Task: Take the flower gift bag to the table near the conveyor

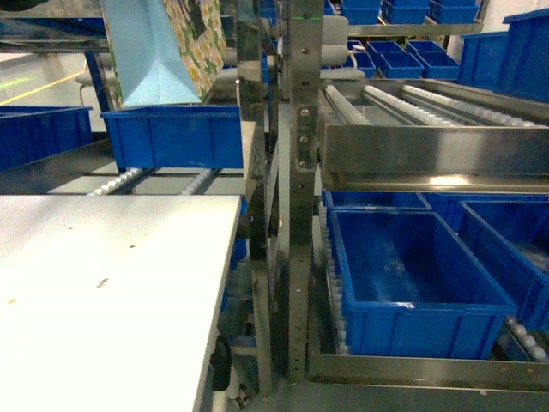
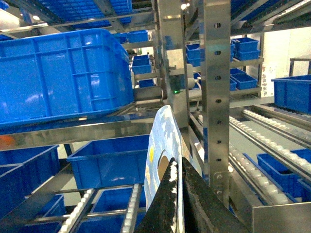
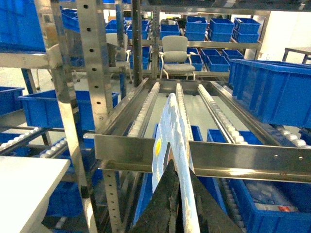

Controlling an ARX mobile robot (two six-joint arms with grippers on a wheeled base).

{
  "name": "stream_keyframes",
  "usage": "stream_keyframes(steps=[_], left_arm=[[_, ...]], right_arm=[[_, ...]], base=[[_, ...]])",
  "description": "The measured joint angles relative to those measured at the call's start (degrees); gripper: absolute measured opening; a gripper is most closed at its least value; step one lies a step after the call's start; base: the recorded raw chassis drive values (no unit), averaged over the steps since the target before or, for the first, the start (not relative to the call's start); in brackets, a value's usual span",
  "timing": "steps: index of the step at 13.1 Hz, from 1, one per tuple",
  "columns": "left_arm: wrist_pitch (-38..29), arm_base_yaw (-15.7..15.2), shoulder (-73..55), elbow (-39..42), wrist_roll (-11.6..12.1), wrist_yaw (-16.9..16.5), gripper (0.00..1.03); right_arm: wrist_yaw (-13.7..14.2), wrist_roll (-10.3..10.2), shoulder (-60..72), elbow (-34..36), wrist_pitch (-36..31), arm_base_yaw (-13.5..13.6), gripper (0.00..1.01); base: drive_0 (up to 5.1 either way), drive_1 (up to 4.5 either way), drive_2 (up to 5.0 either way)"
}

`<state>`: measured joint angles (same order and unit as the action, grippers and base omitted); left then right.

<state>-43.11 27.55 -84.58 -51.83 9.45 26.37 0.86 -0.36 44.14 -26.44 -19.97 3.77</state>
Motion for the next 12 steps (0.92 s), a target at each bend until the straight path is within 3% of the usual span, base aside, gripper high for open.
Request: stream_keyframes(steps=[12], left_arm=[[-0.2,0.0,0.0,0.0,0.0,0.0,0.02]], right_arm=[[0.0,0.0,0.0,0.0,-0.2,0.0,0.02]], base=[[-4.9,2.45,2.5]])
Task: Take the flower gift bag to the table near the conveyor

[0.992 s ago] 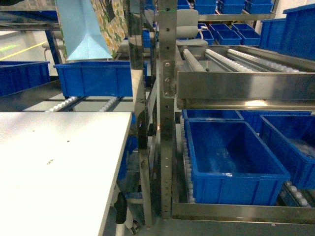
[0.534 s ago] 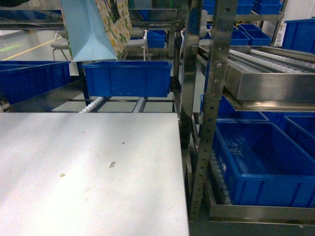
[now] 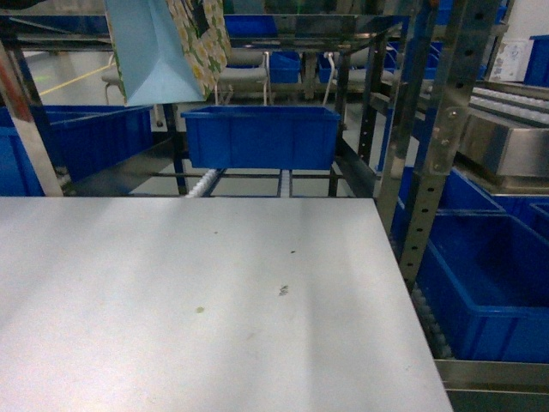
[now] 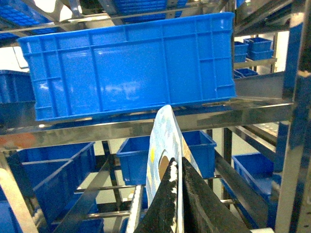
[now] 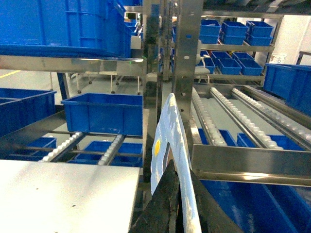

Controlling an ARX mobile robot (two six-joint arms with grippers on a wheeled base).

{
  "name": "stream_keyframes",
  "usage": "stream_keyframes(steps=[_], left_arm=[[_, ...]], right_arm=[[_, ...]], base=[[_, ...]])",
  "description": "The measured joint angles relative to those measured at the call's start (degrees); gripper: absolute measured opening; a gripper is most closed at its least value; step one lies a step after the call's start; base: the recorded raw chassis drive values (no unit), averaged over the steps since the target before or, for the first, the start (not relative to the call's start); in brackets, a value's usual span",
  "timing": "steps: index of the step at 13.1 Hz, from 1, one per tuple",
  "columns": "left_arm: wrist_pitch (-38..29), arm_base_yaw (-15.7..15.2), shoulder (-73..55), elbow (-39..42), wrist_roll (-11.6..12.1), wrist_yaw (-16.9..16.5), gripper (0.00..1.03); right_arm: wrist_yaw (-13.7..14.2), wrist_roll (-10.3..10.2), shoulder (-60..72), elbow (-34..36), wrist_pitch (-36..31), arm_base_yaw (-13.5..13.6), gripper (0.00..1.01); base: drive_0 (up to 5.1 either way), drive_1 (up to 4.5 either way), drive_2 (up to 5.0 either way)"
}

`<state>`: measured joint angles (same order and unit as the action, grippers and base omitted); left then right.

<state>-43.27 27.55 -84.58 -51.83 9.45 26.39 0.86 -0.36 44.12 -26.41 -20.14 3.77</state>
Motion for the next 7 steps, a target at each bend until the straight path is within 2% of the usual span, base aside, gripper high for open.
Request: stream_keyframes(steps=[7], left_arm=[[0.2,0.0,0.0,0.0,0.0,0.0,0.02]], right_arm=[[0.0,0.0,0.0,0.0,0.2,0.0,0.02]], base=[[-4.9,2.43,2.4]])
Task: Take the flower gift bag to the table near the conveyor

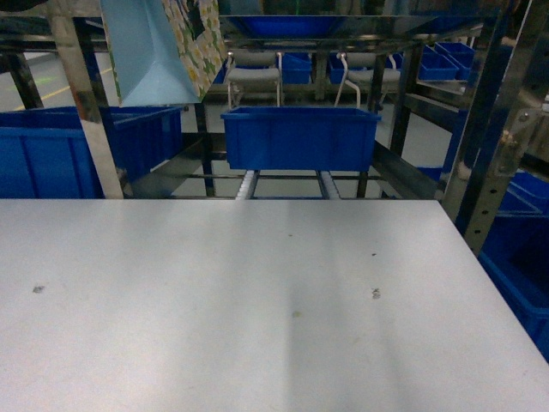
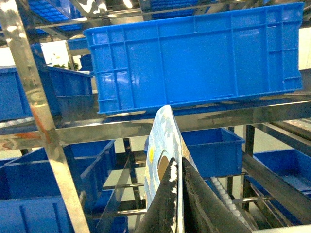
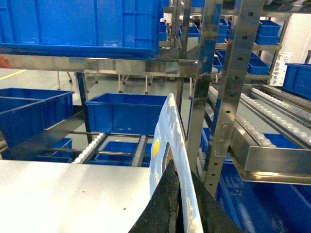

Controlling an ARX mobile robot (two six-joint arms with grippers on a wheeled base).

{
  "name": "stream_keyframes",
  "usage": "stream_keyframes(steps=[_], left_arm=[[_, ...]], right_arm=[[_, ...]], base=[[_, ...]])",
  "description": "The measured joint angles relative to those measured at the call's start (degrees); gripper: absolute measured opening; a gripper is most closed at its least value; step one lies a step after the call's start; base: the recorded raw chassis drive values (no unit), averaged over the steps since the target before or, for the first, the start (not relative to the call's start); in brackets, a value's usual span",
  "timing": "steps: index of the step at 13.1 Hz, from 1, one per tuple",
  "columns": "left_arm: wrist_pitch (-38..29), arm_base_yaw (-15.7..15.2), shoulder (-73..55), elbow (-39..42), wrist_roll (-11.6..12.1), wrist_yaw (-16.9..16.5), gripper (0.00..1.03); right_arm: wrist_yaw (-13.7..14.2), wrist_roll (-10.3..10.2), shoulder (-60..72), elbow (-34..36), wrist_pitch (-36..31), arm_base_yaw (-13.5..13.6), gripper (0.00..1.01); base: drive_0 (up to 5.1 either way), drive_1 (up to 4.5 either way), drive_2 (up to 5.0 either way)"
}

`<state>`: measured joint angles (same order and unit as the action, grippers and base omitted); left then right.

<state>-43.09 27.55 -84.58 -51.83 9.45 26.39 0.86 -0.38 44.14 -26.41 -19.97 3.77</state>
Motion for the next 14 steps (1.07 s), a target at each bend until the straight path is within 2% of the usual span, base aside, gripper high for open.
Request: stream_keyframes(steps=[7,10,14], left_arm=[[-0.1,0.0,0.0,0.0,0.0,0.0,0.02],[-0.1,-0.9,0.0,0.0,0.0,0.7,0.02],[0.0,0.1,0.0,0.0,0.0,-0.2,0.02]], right_arm=[[0.0,0.0,0.0,0.0,0.0,0.0,0.02],[-0.4,0.0,-0.2,0.0,-0.2,0.3,0.02],[-0.1,0.0,0.0,0.0,0.0,0.3,0.02]], base=[[-4.9,2.43,2.4],[0.0,0.00,0.0],[0.0,0.00,0.0]])
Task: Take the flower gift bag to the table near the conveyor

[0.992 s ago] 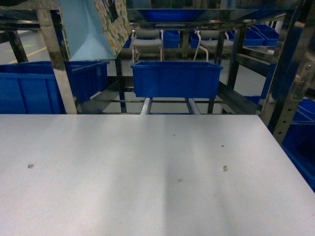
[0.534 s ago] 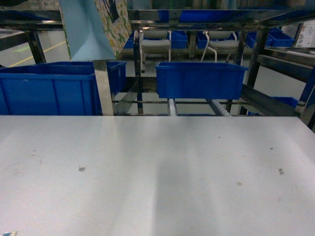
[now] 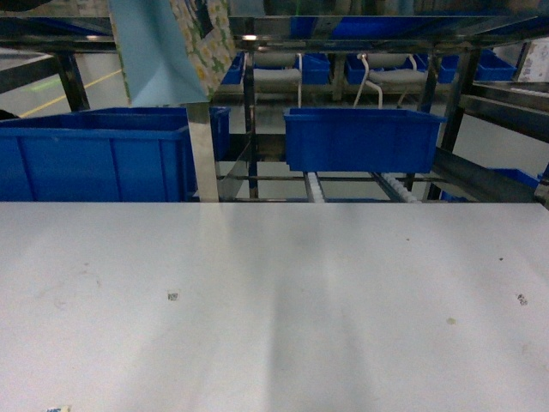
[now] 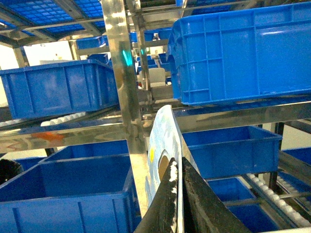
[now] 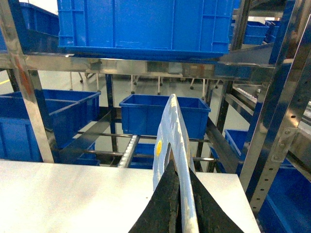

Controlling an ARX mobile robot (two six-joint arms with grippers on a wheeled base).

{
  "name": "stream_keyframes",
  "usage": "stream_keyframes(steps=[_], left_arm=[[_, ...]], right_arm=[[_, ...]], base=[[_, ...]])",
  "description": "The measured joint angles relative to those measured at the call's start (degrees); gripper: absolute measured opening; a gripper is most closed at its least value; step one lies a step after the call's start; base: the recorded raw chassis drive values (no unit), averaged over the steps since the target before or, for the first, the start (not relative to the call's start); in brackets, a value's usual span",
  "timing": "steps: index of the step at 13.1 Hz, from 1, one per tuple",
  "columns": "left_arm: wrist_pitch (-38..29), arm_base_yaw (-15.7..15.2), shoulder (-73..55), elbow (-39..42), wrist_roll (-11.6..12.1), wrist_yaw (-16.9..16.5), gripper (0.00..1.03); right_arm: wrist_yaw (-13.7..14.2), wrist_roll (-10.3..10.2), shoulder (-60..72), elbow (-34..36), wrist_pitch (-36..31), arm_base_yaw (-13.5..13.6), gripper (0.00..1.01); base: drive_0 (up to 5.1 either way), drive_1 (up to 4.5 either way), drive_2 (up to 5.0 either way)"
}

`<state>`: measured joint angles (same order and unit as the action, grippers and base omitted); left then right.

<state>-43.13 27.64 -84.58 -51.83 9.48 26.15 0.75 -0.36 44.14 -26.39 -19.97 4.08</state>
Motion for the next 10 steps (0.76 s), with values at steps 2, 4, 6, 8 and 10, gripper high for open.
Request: stream_keyframes(steps=[2,4,6,8,10], left_arm=[[0.0,-0.1,0.0,0.0,0.0,0.2,0.02],[0.0,-0.2,0.0,0.0,0.0,0.2,0.02],[0.1,-0.1,0.0,0.0,0.0,0.2,0.02],[0.0,-0.1,0.0,0.0,0.0,0.2,0.02],[0.0,-0.1,0.0,0.0,0.0,0.2,0.02]], right_arm=[[0.0,0.0,0.0,0.0,0.0,0.0,0.02],[0.0,0.0,0.0,0.0,0.0,0.0,0.02],[-0.8,1.4,1.6,0.8,-3.9,-0.4,0.02],[-1.2,1.6,4.9,1.8,-7.0,-0.7,0.02],[-2.8,2.1,13.3,2.8,-15.5,-1.9,0.02]], base=[[0.0,0.00,0.0],[0.0,0.00,0.0],[0.0,0.00,0.0],[0.0,0.00,0.0],[0.0,0.00,0.0]])
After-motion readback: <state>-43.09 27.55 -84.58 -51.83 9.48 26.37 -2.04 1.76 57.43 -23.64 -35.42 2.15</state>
